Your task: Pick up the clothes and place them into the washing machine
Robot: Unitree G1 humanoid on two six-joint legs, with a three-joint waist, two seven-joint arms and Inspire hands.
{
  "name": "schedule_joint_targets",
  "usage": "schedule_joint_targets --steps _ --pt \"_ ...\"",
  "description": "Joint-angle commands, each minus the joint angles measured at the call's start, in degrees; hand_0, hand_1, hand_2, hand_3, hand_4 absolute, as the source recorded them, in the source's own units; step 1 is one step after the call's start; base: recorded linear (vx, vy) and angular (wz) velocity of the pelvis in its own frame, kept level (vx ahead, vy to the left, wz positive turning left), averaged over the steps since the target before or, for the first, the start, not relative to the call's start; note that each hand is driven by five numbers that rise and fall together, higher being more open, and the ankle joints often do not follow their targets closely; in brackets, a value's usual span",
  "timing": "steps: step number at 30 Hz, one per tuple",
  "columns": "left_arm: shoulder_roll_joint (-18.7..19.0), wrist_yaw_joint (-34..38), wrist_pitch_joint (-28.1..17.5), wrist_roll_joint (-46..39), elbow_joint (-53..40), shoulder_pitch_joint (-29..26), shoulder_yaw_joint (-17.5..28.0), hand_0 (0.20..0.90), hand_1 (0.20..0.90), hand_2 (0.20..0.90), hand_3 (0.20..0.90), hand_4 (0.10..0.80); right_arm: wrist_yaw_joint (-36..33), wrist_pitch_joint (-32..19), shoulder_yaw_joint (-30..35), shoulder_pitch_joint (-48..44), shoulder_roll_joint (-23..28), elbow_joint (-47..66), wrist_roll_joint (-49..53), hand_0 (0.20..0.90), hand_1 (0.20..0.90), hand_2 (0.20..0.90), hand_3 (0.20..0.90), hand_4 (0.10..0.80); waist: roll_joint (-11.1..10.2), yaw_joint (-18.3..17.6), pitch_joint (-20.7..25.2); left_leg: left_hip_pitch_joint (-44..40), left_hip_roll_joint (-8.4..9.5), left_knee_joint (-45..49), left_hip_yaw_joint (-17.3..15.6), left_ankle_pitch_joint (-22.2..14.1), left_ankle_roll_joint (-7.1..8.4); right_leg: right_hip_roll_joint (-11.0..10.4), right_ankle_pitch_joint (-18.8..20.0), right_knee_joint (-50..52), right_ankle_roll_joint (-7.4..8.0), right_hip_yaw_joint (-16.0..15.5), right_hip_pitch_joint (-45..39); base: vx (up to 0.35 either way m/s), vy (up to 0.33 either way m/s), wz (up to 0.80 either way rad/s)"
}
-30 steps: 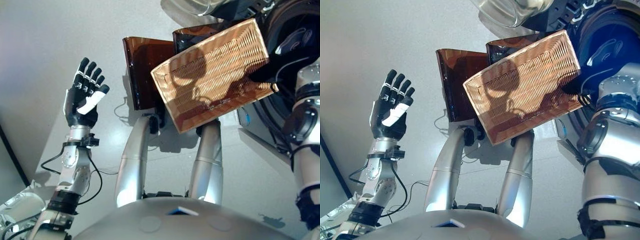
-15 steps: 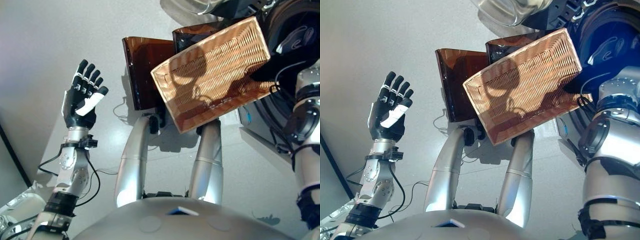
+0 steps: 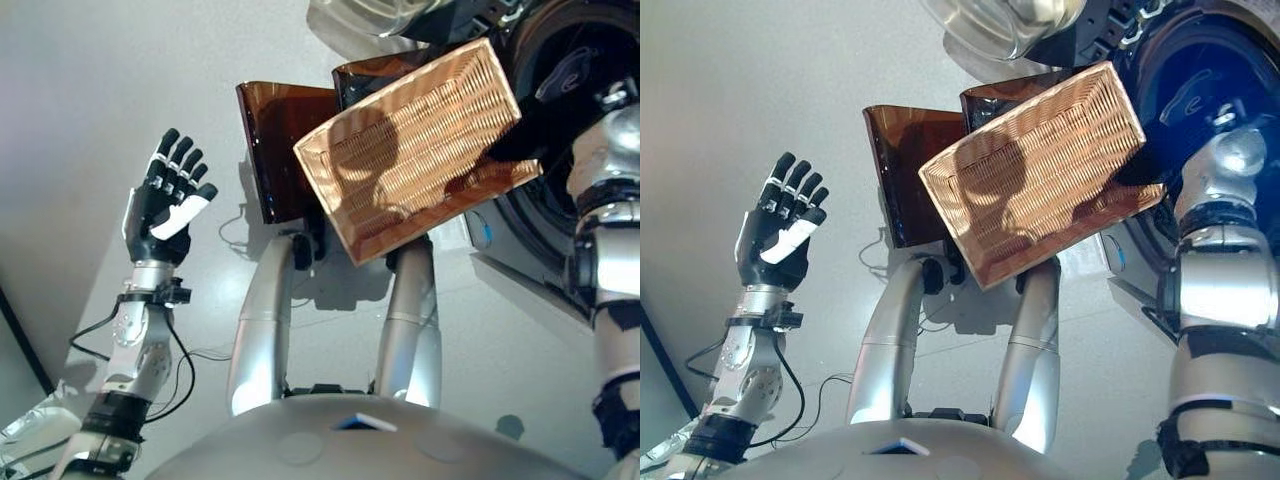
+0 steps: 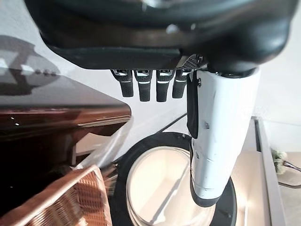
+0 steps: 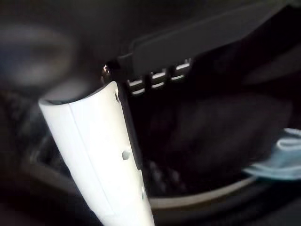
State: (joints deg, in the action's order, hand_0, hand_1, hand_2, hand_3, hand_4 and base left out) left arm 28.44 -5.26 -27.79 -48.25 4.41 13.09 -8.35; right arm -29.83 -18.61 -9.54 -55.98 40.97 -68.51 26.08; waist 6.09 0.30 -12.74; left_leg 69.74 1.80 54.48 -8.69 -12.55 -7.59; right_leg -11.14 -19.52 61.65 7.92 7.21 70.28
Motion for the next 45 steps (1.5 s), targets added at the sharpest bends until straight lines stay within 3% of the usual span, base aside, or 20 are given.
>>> schedule_joint_targets --steps 1,8,9,11,14,20,26,27,33,37,45 --pt "1.0 -1.6 -4.2 -0.6 -4.3 2.3 7.2 0.9 0.9 0.9 0.9 0.8 1.1 -1.3 -5.7 2.7 4.6 5.2 -11.6 0.9 0.9 0.9 0.9 0.8 -0.9 0.3 4.5 -4.0 0.38 -3.8 0.7 -2.2 5.41 1.3 7.1 -5.6 -7.55 -1.8 0.4 0.0 0.0 0.0" --pt "-0.6 -1.7 -3.4 -0.4 -4.0 2.8 8.8 0.9 0.9 0.9 0.9 0.8 0.4 2.5 -6.9 5.5 2.7 6.4 -21.3 0.9 0.9 0.9 0.9 0.8 -1.0 0.2 4.7 -3.7 0.31 -4.0 0.9 -2.1 5.29 1.4 7.5 -6.1 -7.53 -2.1 0.6 0.0 0.0 0.0" --pt "-0.9 -1.9 -3.1 0.2 -4.3 3.2 9.9 0.9 0.9 0.9 0.9 0.8 0.9 3.3 -8.1 8.1 4.3 11.0 -26.5 0.9 0.9 0.9 0.9 0.8 -1.0 0.0 4.7 -3.6 0.33 -4.1 1.1 -2.0 5.22 1.5 7.6 -6.2 -7.49 -2.1 0.6 0.0 0.0 0.0" --pt "-1.1 -2.3 -2.7 0.2 -4.4 3.4 10.3 0.9 0.9 0.9 0.9 0.8 0.8 4.5 -8.2 9.4 5.6 12.7 -29.6 0.9 0.9 0.9 0.9 0.8 -1.0 -0.1 4.8 -3.6 0.43 -4.1 1.2 -2.0 5.19 1.5 7.5 -6.1 -7.48 -2.1 0.7 0.0 0.0 0.0" --pt "-2.2 -2.8 -2.4 0.9 -2.7 2.5 11.1 0.9 0.9 0.9 0.9 0.8 0.1 8.9 -10.7 10.8 9.0 11.8 -43.6 0.9 0.9 0.9 0.9 0.8 -1.0 0.3 5.2 -3.7 0.56 -4.0 1.3 -2.3 5.05 1.2 7.2 -5.7 -7.3 -2.0 0.9 0.0 0.0 0.0" --pt "-2.0 -4.4 -2.2 1.6 -2.9 1.7 11.2 0.9 0.9 0.9 0.9 0.8 2.7 8.9 -14.6 15.1 16.1 18.2 -55.9 0.9 0.9 0.9 0.9 0.8 -1.5 0.1 5.2 -4.0 0.75 -4.2 1.3 -2.3 5.03 0.8 7.1 -5.7 -6.84 -1.9 0.7 0.0 0.0 0.0" --pt "-1.5 -5.0 -2.2 1.9 -3.0 1.6 10.8 0.9 0.9 0.9 0.9 0.8 4.5 9.2 -17.9 14.7 18.7 15.1 -61.1 0.9 0.9 0.9 0.9 0.8 -1.5 0.3 5.4 -4.1 0.83 -4.3 1.2 -2.4 5.06 0.3 7.2 -5.7 -6.61 -1.8 0.7 0.0 0.0 0.0" --pt "-1.4 -5.3 -2.1 2.1 -2.8 1.6 10.5 0.9 0.9 0.9 0.9 0.8 4.8 9.9 -20.9 14.0 19.2 13.3 -64.9 0.9 0.9 0.9 0.9 0.8 -1.6 0.4 5.5 -4.2 0.79 -4.2 1.2 -2.5 5.05 0.3 7.3 -5.6 -6.56 -1.7 0.8 0.0 0.0 0.0" --pt "-1.7 -5.1 -2.2 2.2 -2.6 1.0 10.2 0.9 0.9 0.9 0.9 0.8 4.1 11.0 -21.6 13.2 18.1 11.0 -66.4 0.9 0.9 0.9 0.9 0.8 -1.5 0.7 5.4 -4.1 0.83 -4.1 1.1 -2.5 4.99 0.2 7.4 -5.7 -6.49 -1.6 0.9 0.0 0.0 0.0" --pt "-1.5 -5.3 -2.1 2.4 -2.8 0.3 9.6 0.9 0.9 0.9 0.9 0.8 5.1 13.7 -27.7 10.7 16.2 5.7 -74.5 0.9 0.9 0.9 0.9 0.8 -1.3 1.1 5.4 -4.0 0.94 -4.1 1.2 -2.5 4.97 0.0 7.2 -5.6 -6.47 -1.6 1.1 0.0 0.0 0.0" --pt "-1.8 -4.8 -1.7 3.1 -2.5 0.1 10.3 0.9 0.9 0.9 0.9 0.8 5.6 17.8 -31.9 6.7 14.9 0.0 -80.9 0.9 0.9 0.9 0.9 0.8 -1.2 1.7 5.3 -4.2 1.15 -4.3 1.2 -2.4 5.01 -0.2 7.2 -5.6 -6.5 -1.6 0.9 0.0 0.0 0.0"
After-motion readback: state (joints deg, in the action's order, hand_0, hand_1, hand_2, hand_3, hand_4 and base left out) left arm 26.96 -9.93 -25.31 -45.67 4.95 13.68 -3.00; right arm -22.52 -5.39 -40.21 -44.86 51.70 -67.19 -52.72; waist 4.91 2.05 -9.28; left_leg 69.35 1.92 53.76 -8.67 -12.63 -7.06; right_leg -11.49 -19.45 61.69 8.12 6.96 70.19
